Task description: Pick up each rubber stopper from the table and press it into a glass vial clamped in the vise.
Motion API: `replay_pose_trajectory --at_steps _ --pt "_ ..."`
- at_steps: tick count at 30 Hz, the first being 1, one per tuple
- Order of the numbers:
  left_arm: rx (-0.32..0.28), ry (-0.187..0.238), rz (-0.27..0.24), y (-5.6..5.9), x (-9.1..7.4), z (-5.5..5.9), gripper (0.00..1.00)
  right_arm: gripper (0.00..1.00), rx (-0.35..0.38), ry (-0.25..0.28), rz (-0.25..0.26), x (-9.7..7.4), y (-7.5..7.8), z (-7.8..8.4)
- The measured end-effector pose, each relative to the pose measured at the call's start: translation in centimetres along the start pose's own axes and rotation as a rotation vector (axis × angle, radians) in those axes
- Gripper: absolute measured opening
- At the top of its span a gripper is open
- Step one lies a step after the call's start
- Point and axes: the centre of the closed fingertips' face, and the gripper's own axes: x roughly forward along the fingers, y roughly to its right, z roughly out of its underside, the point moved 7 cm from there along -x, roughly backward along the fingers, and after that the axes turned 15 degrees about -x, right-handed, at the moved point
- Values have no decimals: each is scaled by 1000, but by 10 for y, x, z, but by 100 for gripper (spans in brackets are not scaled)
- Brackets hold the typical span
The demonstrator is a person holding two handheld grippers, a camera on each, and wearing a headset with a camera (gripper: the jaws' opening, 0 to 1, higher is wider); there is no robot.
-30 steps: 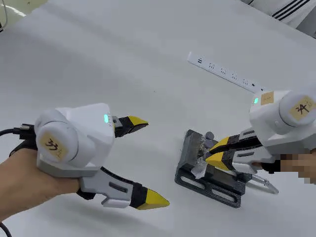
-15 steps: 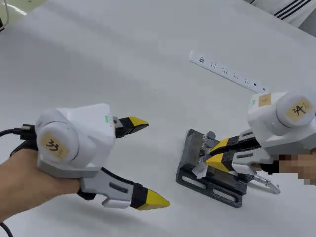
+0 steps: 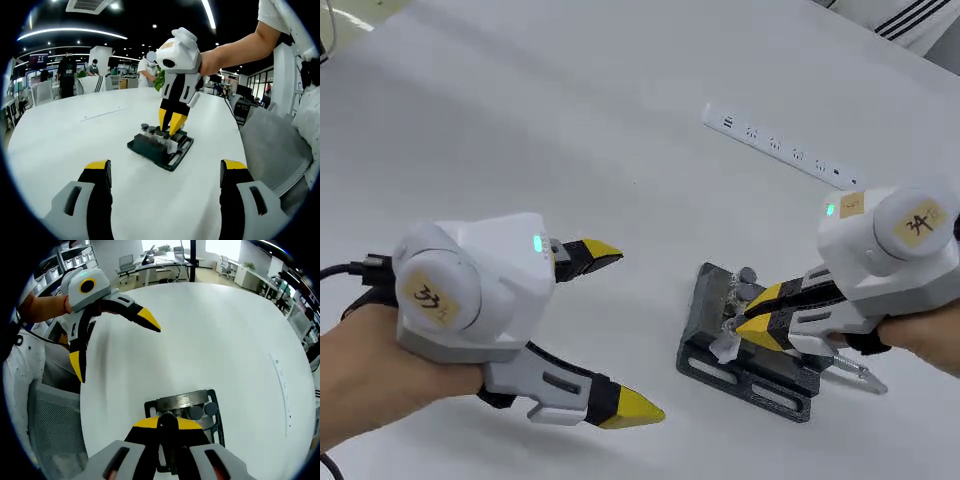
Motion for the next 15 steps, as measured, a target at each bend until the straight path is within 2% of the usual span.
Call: replay_pose_trajectory --at_steps 15 --pt "2 1 4 1 2 -3 89 5 -96 -71 14 1 -3 -6"
